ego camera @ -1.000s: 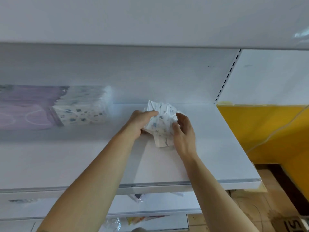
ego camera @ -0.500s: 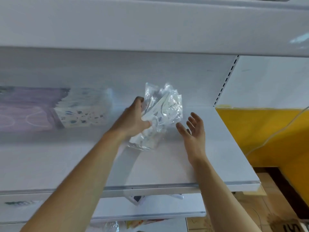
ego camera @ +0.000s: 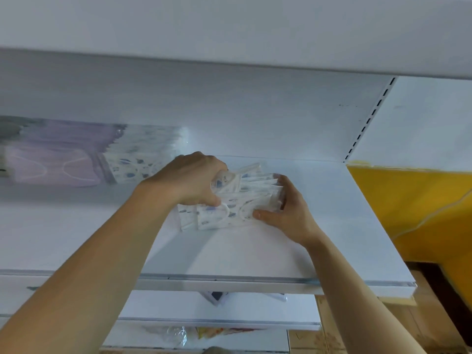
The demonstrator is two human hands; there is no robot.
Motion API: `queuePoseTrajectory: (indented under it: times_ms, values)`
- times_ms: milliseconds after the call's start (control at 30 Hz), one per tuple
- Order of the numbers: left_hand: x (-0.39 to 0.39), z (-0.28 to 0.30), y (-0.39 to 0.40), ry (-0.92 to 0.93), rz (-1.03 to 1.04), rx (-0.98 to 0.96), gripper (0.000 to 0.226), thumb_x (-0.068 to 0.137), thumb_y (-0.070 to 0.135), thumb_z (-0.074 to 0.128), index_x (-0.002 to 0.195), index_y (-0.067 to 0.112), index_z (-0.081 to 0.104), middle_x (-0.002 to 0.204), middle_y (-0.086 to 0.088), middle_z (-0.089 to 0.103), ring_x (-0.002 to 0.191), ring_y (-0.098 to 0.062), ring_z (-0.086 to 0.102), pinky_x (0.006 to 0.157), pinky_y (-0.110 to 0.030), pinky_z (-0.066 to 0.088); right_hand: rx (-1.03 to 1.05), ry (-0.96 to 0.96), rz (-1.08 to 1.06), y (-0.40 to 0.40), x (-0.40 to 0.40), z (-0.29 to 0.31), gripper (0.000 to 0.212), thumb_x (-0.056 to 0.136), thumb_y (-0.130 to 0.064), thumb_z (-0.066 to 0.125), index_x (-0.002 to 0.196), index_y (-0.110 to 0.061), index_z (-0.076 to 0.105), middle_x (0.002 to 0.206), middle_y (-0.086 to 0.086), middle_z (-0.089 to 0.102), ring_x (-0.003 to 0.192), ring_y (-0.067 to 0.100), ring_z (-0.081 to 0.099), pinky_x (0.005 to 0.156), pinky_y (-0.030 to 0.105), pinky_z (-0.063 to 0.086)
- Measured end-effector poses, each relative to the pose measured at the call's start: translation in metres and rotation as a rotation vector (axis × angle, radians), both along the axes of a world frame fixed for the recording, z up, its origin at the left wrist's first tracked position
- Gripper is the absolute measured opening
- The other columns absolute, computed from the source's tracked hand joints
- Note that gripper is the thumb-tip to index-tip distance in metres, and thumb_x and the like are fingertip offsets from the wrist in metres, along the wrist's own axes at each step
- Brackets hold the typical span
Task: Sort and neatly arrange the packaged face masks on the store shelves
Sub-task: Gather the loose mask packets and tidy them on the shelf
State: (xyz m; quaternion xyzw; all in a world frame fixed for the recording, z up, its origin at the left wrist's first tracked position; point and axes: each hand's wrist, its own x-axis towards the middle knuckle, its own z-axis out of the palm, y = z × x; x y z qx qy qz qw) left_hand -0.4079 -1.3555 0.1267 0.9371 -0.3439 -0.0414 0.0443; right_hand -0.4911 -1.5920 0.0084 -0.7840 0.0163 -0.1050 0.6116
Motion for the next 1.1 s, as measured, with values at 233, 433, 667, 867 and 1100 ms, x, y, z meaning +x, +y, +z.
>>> queuePoseTrajectory:
  times_ms: [233, 433, 667, 867, 1100]
  values:
    - [-0.003, 0.007, 0.005, -0.025, 0.066, 0.088, 0.049, 0.079, 0.055, 0.079, 0.114, 0.025, 0.064, 0.097, 0.007, 0.061, 0.097, -0.022, 0.059, 0.075, -0.036, 0.049, -0.049, 0.005, -0.026, 0.002, 0.001, 0.001, 0.058, 0.072, -0.004, 0.092, 0.118, -0.024, 0.063, 0.105, -0.003, 0.076, 0.095, 0.017, 0.072, 0.083, 0.032, 0.057]
    - [0.000, -0.001, 0.020, 0.202, 0.021, -0.231, 0.045, 0.102, 0.055, 0.049, 0.123, 0.022, 0.069, 0.101, 0.000, 0.073, 0.091, -0.016, 0.067, 0.087, -0.037, 0.053, -0.027, -0.036, -0.003, 0.011, 0.006, 0.005, 0.075, 0.066, -0.010, 0.096, 0.129, -0.026, 0.058, 0.121, -0.007, 0.067, 0.110, 0.013, 0.066, 0.093, 0.029, 0.055]
    - [-0.012, -0.060, 0.034, 0.301, 0.080, -0.951, 0.049, 0.104, 0.063, 0.038, 0.095, 0.024, 0.067, 0.083, 0.016, 0.063, 0.077, -0.005, 0.057, 0.076, -0.030, 0.047, 0.208, 0.030, 0.040, 0.019, 0.014, 0.003, 0.057, 0.072, 0.012, 0.086, 0.120, -0.009, 0.065, 0.100, 0.008, 0.075, 0.089, 0.021, 0.072, 0.074, 0.041, 0.063]
    - [-0.041, -0.096, 0.029, 0.394, 0.130, -1.229, 0.045, 0.108, 0.038, 0.032, 0.149, 0.023, 0.044, 0.145, 0.006, 0.060, 0.142, -0.024, 0.047, 0.120, -0.053, 0.033, 0.171, 0.014, -0.027, 0.016, 0.015, -0.003, 0.033, 0.076, 0.006, 0.085, 0.101, 0.000, 0.064, 0.087, 0.008, 0.073, 0.080, 0.020, 0.069, 0.074, 0.046, 0.060]
    - [-0.052, -0.111, 0.024, 0.484, 0.225, -1.356, 0.051, 0.105, 0.035, 0.038, 0.153, 0.052, 0.032, 0.167, 0.009, 0.029, 0.155, -0.006, 0.021, 0.129, -0.047, 0.016, 0.241, -0.055, -0.066, 0.016, 0.009, 0.001, 0.024, 0.083, 0.010, 0.075, 0.104, 0.000, 0.066, 0.091, 0.005, 0.076, 0.082, 0.016, 0.071, 0.074, 0.025, 0.056]
